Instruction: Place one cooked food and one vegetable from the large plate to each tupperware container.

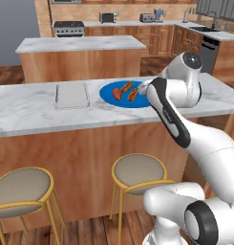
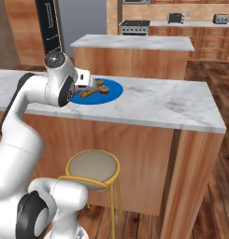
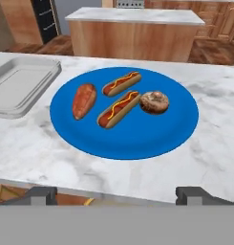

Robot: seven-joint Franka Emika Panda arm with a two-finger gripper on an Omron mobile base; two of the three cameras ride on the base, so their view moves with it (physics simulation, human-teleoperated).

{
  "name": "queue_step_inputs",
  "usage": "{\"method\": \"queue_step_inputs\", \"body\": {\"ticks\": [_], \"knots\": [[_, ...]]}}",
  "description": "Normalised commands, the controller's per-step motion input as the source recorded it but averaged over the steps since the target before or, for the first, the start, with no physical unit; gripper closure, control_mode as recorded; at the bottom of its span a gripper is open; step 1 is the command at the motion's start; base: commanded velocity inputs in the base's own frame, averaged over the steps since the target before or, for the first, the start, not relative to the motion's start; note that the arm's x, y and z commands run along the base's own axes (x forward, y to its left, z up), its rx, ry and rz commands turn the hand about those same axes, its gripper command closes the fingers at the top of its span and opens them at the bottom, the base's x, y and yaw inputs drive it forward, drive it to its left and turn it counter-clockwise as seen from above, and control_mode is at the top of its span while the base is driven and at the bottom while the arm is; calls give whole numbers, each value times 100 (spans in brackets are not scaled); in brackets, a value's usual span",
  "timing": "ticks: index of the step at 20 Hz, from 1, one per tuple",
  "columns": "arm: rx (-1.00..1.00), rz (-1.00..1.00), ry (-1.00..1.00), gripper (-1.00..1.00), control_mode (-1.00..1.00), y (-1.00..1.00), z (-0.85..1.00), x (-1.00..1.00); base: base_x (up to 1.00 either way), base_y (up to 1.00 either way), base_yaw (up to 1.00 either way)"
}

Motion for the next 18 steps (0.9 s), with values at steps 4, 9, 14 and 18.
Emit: {"method": "queue_step_inputs", "body": {"ticks": [4,9,14,18], "knots": [[1,0,0,-100,-100,0,5,61,0,0,0],[8,-4,0,-100,-100,2,-1,60,0,0,0],[19,-11,0,-100,-100,3,-27,37,0,0,0],[11,-21,10,-100,-100,9,-39,4,0,0,0]]}}
